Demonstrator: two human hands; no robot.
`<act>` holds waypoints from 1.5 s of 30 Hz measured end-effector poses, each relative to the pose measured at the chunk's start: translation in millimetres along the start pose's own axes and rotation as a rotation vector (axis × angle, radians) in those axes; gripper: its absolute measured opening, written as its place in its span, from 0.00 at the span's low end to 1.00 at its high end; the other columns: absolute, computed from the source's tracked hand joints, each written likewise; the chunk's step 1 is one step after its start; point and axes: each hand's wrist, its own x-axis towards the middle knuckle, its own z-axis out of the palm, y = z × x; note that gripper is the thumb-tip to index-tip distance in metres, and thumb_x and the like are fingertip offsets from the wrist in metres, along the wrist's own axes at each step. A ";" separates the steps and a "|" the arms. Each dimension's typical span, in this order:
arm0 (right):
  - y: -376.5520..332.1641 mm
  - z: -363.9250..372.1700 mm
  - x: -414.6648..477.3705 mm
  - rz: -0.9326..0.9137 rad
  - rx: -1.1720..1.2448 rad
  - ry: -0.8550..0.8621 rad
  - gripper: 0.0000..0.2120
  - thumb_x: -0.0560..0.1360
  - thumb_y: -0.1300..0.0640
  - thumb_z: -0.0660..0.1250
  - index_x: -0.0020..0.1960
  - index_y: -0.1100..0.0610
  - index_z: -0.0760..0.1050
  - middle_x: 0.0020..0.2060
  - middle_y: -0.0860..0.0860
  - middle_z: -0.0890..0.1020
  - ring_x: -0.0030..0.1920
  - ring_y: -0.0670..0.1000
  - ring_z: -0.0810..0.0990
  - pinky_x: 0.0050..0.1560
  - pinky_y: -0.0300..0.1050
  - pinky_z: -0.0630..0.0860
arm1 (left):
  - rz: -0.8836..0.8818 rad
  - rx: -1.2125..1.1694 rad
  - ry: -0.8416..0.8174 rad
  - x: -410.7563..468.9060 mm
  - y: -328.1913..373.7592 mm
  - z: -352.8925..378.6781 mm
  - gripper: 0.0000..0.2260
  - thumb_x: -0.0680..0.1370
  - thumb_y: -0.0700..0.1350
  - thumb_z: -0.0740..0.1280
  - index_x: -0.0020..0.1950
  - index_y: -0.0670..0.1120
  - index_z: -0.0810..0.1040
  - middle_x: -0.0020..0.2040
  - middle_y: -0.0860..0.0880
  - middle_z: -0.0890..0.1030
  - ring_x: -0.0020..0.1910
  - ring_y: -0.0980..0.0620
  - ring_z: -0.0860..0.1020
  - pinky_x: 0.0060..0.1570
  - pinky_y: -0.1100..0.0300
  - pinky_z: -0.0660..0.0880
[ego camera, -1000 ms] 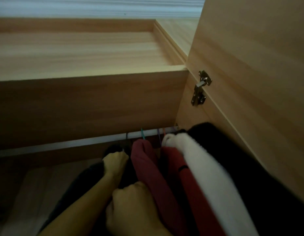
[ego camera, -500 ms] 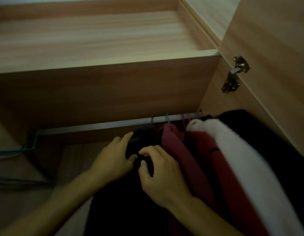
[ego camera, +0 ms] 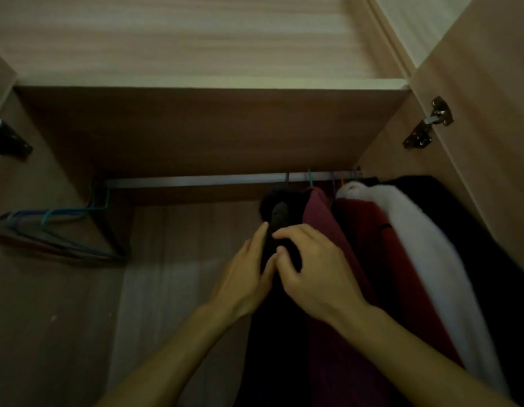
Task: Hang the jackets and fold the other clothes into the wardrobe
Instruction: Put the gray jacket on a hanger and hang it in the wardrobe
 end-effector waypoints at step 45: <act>-283.3 -583.0 -490.8 0.949 -0.762 -0.357 0.12 0.77 0.54 0.62 0.55 0.57 0.79 0.51 0.51 0.81 0.50 0.50 0.79 0.52 0.46 0.76 | -0.018 -0.821 -0.840 -542.2 520.9 42.7 0.25 0.77 0.62 0.54 0.68 0.50 0.73 0.60 0.59 0.73 0.58 0.63 0.71 0.56 0.81 0.57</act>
